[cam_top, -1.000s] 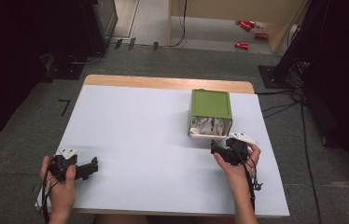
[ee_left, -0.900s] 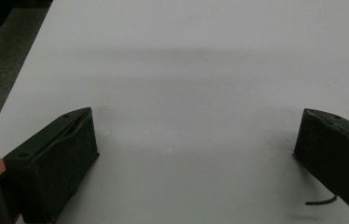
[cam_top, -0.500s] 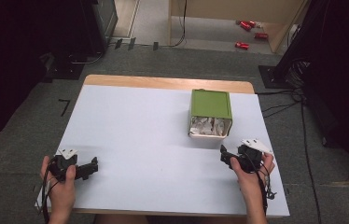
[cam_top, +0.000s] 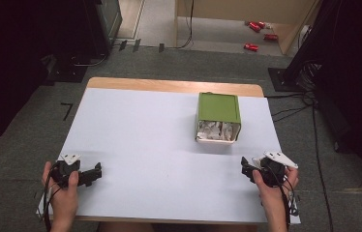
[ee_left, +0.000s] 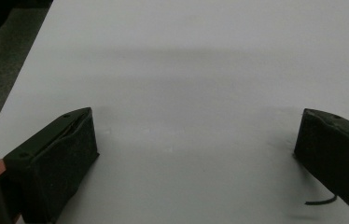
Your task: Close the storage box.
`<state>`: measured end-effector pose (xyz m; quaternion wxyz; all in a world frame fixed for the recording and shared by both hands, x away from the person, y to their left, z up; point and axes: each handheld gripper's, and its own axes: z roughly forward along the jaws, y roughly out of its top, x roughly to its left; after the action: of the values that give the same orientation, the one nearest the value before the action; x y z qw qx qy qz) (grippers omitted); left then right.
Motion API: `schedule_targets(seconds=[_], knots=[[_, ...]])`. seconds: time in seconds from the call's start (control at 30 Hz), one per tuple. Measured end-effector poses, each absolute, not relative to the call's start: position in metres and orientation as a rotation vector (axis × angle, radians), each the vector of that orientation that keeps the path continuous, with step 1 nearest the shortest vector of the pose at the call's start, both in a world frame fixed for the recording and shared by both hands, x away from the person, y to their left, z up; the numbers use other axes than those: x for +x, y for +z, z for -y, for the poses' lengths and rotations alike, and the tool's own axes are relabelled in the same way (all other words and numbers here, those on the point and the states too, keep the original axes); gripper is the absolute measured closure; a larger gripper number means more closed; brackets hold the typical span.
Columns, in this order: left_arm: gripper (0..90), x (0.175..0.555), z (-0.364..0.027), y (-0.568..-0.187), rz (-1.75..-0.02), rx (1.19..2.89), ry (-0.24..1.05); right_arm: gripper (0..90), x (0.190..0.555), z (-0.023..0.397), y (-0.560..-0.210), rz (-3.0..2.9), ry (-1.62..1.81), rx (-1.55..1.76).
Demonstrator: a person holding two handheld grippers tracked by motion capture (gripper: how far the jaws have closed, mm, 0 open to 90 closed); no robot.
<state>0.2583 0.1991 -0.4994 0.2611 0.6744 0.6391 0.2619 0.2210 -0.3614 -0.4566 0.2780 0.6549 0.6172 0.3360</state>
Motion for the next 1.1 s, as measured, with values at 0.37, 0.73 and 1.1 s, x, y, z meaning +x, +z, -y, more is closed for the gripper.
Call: schedule_targets(seconds=[0.37, 0.73, 1.1], knots=[[0.0, 0.258, -0.199, -0.499, -1.73, 1.826, 0.709, 14.0, 0.209, 0.38, -0.465, -1.645, 0.868, 1.777], [0.0, 0.258, -0.199, -0.499, -1.73, 1.826, 0.709, 14.2, 0.201, 0.396, -0.478, -1.63, 0.826, 1.82], [0.0, 0.258, -0.199, -0.499, -1.731, 1.826, 0.709, 14.2, 0.194, 0.413, -0.489, -1.606, 0.778, 1.864]])
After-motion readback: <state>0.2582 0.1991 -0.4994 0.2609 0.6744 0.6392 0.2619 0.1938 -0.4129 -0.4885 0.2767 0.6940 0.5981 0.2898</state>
